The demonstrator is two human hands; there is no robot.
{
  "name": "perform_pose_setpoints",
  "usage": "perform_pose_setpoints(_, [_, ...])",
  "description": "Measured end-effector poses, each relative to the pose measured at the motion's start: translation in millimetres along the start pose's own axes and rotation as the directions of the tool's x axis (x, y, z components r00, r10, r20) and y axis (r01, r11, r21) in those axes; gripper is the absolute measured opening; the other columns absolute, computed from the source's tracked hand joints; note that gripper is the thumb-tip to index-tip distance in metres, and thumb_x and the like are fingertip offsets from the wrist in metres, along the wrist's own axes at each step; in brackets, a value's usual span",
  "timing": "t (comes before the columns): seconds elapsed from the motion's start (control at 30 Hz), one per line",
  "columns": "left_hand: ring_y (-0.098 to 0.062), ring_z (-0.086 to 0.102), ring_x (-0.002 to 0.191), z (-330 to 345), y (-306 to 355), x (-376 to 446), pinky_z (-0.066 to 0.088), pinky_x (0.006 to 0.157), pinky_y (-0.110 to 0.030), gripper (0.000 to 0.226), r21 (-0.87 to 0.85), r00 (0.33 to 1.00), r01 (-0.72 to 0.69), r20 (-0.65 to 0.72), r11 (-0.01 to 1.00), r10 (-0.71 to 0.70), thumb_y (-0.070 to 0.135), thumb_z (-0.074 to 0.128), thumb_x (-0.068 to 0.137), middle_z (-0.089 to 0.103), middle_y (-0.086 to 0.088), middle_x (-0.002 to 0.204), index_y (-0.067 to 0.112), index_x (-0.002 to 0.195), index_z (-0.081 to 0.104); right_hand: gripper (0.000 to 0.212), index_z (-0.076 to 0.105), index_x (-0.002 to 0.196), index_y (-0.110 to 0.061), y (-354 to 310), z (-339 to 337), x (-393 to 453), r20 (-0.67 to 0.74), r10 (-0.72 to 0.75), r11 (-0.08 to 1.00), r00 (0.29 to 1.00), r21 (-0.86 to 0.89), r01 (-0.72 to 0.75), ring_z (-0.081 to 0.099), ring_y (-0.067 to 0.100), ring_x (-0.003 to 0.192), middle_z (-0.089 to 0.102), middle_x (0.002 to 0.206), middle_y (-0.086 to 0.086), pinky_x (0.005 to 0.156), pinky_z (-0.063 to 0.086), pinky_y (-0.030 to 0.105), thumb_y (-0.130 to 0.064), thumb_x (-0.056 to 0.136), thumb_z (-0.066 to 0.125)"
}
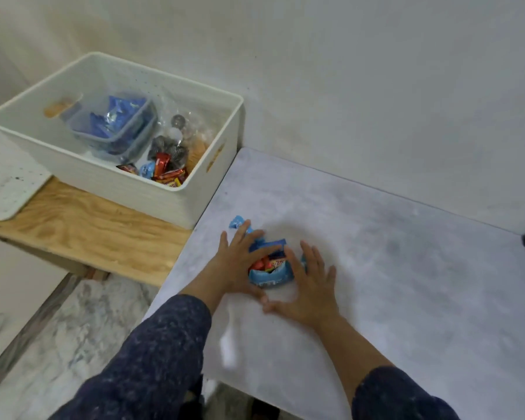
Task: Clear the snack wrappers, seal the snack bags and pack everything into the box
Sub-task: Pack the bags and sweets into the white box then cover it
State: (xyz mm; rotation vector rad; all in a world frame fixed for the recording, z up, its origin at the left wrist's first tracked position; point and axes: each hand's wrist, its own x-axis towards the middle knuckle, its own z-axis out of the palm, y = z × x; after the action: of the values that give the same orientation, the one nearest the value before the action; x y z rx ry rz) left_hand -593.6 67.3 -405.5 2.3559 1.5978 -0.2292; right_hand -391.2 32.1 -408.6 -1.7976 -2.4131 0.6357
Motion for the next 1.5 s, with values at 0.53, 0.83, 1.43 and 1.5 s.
perform_pose_setpoints(0.53, [-0.025,0.056,0.063,32.5,-12.9,-26.5,0.047,0.05,-0.032,0.026,-0.087,0.856,0.09,-0.503,0.992,-0.122,0.037,0.044,0.08,0.059,-0.004,0.07,0.014,0.082,0.056,0.026,0.043,0.08,-0.015,1.0,22.1,32.6,-0.401,-0.283,0.957,0.871,-0.182,0.227,0.052,0.027,0.055,0.057,0.069,0.009,0.04,0.034,0.025,-0.037,0.071,0.053])
perform_pose_setpoints(0.83, [-0.025,0.055,0.066,-49.6,8.3,-25.5,0.044,0.051,-0.028,0.02,-0.27,0.776,0.022,-0.603,0.963,-0.186,0.031,0.049,0.078,0.058,-0.006,0.068,0.012,0.075,0.053,0.03,0.054,0.065,-0.006,-14.4,-51.5,52.2,-0.348,-0.105,0.992,0.932,-0.107,0.072,0.051,0.026,0.047,0.051,0.061,0.01,0.041,0.028,0.024,-0.022,0.065,0.079])
perform_pose_setpoints(1.43, [-0.032,0.058,0.096,-234.5,-184.5,-45.0,0.047,0.079,-0.037,0.02,-0.553,0.774,0.222,-0.401,0.803,-0.49,0.031,0.052,0.087,0.064,-0.014,0.094,0.011,0.092,0.052,0.021,0.056,0.089,-0.015,-272.2,-149.7,172.9,-0.244,0.03,0.997,0.969,0.078,-0.012,0.055,0.029,0.084,0.045,0.088,0.005,0.069,0.037,0.03,-0.035,0.083,0.055])
perform_pose_setpoints(1.5, [-0.034,0.055,0.109,-231.6,-200.4,-39.2,0.044,0.089,-0.036,0.032,-0.461,0.846,0.295,-0.281,0.837,-0.453,0.034,0.05,0.088,0.061,-0.017,0.113,0.01,0.11,0.054,0.035,0.056,0.108,-0.012,-282.2,-141.5,182.6,-0.181,0.064,0.996,0.981,0.079,-0.051,0.056,0.033,0.097,0.048,0.104,0.01,0.078,0.041,0.033,-0.037,0.083,0.057])
